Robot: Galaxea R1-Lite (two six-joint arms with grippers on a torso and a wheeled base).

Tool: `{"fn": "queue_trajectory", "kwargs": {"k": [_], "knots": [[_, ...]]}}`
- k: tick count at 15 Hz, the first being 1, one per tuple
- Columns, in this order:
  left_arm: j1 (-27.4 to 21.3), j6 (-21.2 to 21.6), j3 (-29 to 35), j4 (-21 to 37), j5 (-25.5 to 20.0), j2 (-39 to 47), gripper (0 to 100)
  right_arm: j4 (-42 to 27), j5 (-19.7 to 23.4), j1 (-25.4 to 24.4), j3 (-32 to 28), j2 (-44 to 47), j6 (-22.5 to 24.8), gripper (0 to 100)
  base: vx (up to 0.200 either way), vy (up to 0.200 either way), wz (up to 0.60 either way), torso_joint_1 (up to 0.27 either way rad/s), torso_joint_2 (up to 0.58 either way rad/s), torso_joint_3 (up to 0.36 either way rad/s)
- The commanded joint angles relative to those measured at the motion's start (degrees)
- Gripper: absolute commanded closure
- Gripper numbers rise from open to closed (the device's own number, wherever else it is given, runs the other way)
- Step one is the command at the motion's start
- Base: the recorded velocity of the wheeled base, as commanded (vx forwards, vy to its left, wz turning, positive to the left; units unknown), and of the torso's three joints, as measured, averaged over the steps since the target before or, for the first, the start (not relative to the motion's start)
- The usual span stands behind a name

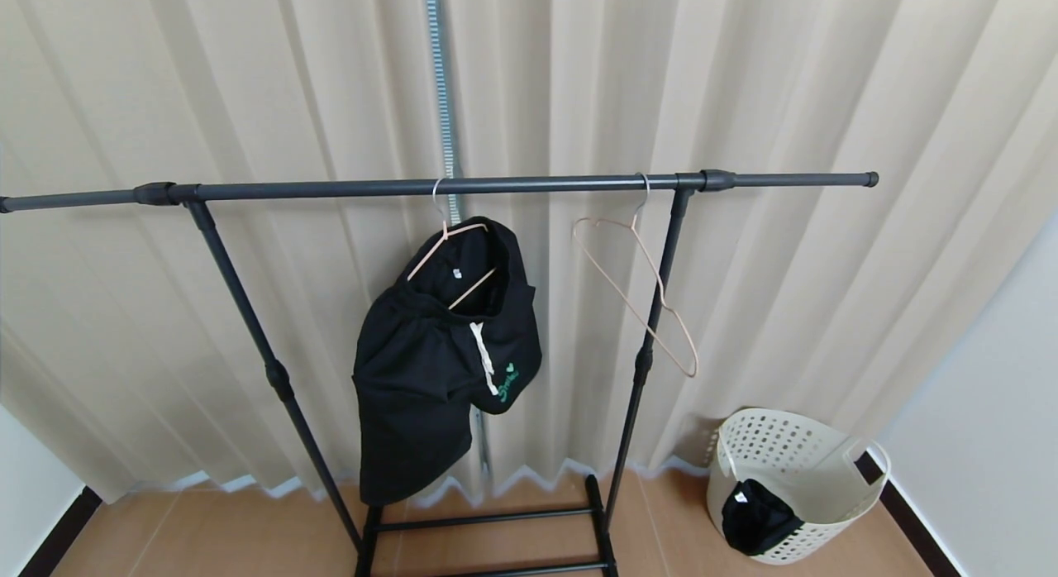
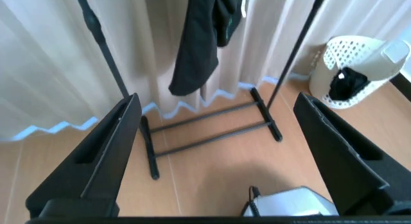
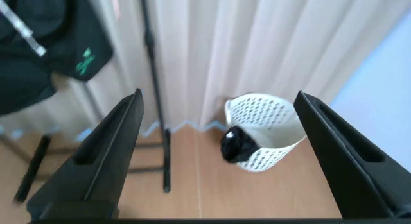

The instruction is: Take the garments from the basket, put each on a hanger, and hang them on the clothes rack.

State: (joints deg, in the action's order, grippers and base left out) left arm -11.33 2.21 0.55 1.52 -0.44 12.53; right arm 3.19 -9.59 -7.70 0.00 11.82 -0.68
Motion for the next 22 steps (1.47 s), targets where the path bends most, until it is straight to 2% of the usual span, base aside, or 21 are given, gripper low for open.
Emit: {"fn": "queue_trajectory", "kwargs": {"k": [1,3,6,9,12,22], "knots": [[1.57,0.96,0.07,-0.03,0.7,-3.57,0,0.15,0.54,8.41,0.0,-9.54,0.16,0,0.0,0.0,0.0,0.0,0.0,0.0],[7.19,3.24,0.07,-0.03,0.79,-5.41,0,0.23,-0.07,8.14,0.0,-10.59,-0.2,0,0.0,0.0,0.0,0.0,0.0,0.0],[10.89,3.51,0.07,-0.03,0.44,-11.65,0,0.41,0.01,7.88,0.0,-10.86,-0.37,0,0.0,0.0,0.0,0.0,0.0,0.0],[11.15,1.05,-0.02,-0.12,-4.04,-12.27,0,0.5,0.72,7.79,0.0,-10.86,-0.28,0,0.0,0.0,0.0,0.0,0.0,0.0],[11.15,0.96,-0.02,-0.12,-4.31,-12.27,0,-0.03,3.71,7.79,0.0,-10.86,-0.55,0,0.0,0.0,0.0,0.0,0.0,0.0],[11.06,1.66,0.07,-0.12,-5.1,-12.27,0,-0.03,3.79,7.79,0.0,-10.95,-0.64,0,0.0,0.0,0.0,0.0,0.0,0.0]]}}
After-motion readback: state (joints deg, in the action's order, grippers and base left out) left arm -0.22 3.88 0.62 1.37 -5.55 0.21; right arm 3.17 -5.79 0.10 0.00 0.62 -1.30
